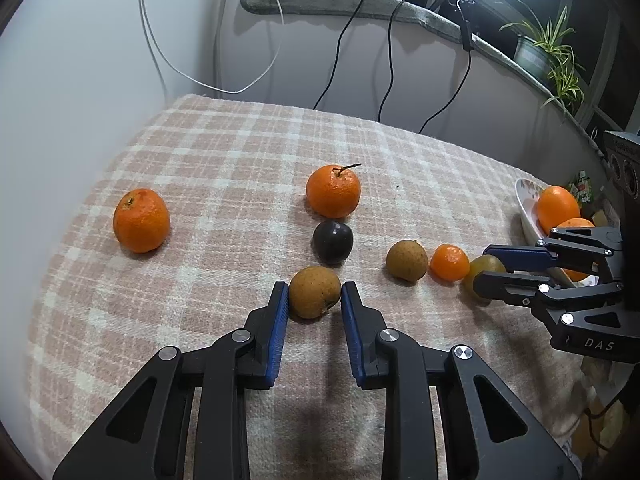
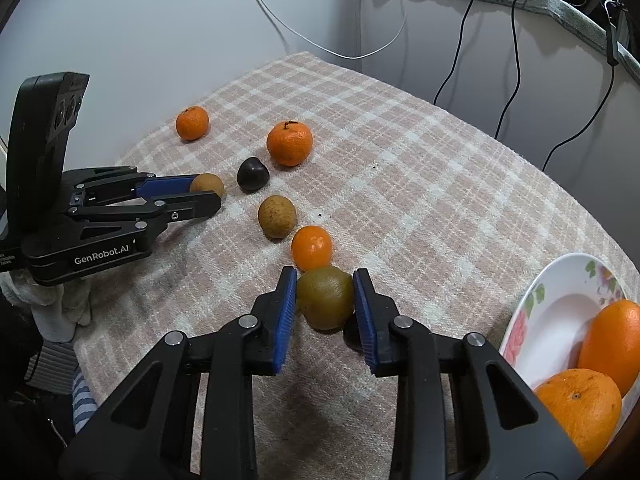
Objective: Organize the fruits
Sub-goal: 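Grasp the brown kiwi with the left gripper while the right gripper grasps the green fruit, then carry the kiwi with the left gripper toward the plate while the right gripper carries the green fruit there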
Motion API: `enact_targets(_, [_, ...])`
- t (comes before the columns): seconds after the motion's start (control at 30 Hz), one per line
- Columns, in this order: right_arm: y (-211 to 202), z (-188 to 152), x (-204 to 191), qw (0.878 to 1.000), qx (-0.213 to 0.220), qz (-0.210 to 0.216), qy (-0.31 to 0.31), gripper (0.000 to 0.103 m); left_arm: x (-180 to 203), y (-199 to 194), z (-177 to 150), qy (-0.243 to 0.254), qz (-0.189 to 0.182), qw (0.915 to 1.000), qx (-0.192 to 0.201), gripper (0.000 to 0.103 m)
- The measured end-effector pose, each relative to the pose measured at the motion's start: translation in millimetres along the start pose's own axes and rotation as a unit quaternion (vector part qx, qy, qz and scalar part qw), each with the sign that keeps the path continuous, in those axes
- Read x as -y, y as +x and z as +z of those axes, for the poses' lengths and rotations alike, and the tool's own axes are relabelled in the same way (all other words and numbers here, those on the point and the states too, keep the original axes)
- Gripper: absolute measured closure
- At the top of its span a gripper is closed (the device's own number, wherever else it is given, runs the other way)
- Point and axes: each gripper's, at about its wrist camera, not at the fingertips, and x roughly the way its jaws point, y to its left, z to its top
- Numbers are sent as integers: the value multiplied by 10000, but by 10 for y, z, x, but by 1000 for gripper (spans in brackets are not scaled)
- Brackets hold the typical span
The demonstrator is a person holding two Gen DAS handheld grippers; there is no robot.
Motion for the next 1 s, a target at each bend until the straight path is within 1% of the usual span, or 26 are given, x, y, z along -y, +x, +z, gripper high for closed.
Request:
enact_targets(0.23, [-140, -33, 46, 9997, 159, 83, 173, 74, 66, -91, 29, -32, -142, 9998, 105, 78])
enact_targets(0.37, [-256, -42, 93, 9993, 287, 93, 240, 74, 168, -152, 80, 27, -256, 9995, 173, 78])
enact_targets(0.5, [-399, -35, 195, 9984, 449, 16, 345, 74, 316, -192, 136, 105, -425, 9987, 247, 78])
enact_targets(0.7, [-558, -49, 374, 9972, 571, -134, 473, 74, 572, -163, 209, 223, -709, 9968, 294, 78])
enact_targets(1.0, [-794, -73, 773, 9935, 737, -385, 779, 74, 991, -135, 306, 412, -1097, 9924, 367, 78])
